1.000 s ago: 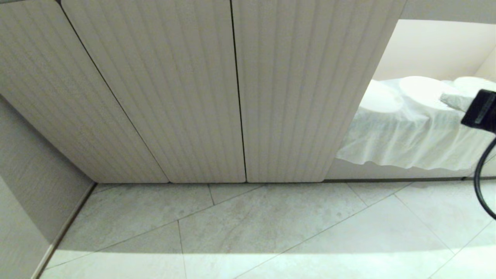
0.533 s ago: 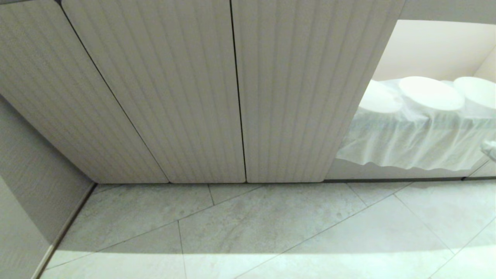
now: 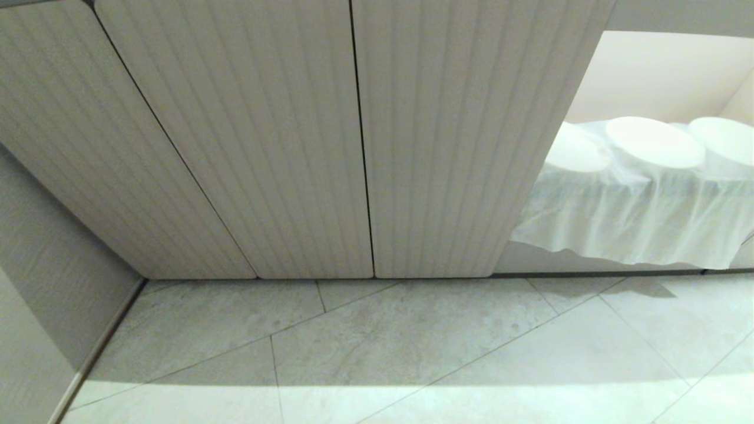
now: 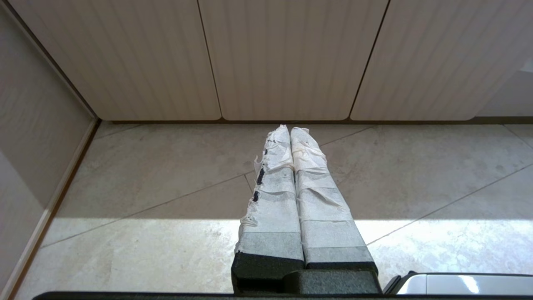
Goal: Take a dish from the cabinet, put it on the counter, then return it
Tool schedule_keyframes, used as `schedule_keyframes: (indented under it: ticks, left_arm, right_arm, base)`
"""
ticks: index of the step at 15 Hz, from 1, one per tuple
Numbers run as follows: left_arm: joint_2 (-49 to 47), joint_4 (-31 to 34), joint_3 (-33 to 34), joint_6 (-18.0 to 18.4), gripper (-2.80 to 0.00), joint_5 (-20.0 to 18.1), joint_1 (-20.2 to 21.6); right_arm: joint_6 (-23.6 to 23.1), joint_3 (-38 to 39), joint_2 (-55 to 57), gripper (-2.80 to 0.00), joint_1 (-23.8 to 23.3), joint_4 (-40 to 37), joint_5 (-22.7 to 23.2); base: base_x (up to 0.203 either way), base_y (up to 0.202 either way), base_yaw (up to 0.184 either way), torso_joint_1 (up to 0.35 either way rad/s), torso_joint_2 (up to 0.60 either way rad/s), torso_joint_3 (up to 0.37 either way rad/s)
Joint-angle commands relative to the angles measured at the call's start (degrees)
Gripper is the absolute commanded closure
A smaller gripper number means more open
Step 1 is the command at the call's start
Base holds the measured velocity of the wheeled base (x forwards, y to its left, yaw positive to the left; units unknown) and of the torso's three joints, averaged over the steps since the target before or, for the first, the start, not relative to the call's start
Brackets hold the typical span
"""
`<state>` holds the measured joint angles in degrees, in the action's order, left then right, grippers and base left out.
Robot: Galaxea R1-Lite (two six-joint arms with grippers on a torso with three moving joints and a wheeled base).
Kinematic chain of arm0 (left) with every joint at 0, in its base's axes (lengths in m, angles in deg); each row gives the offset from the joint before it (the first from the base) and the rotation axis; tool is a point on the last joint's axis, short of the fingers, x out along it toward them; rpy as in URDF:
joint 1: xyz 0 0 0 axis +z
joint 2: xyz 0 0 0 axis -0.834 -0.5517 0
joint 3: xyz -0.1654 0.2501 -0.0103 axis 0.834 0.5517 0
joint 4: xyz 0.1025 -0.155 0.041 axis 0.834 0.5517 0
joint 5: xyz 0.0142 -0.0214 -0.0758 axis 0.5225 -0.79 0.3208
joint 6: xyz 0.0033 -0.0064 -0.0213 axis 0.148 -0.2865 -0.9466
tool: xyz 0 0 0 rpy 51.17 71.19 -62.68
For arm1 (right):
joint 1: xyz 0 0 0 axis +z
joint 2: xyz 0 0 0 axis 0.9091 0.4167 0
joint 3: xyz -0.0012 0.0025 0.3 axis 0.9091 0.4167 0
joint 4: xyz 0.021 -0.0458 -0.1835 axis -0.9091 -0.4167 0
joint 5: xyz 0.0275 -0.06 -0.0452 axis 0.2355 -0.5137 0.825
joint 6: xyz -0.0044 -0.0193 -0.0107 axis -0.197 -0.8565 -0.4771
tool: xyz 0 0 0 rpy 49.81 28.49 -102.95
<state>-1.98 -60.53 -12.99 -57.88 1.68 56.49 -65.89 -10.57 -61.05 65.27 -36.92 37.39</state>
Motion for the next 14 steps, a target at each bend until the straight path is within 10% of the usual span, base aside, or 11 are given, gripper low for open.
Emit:
schedule_keyframes:
  ticks: [1,14]
  left_arm:
    - [0.00,-0.02,0.01,-0.01,0.00,-0.04,0.02]
    - [0.00,-0.02,0.01,-0.01,0.00,-0.04,-0.06]
  right_arm:
    - [-1.19,1.65,-9.88,0.00,-1.49,-4.43,0.03]
    - [-1.58,1.92,-28.42,0.00,0.02,-26.52,-6.42]
  base:
    - [0.000,0.000,0.000,0.000,0.00,0.000]
    - [0.000,0.000,0.000,0.000,0.00,0.000]
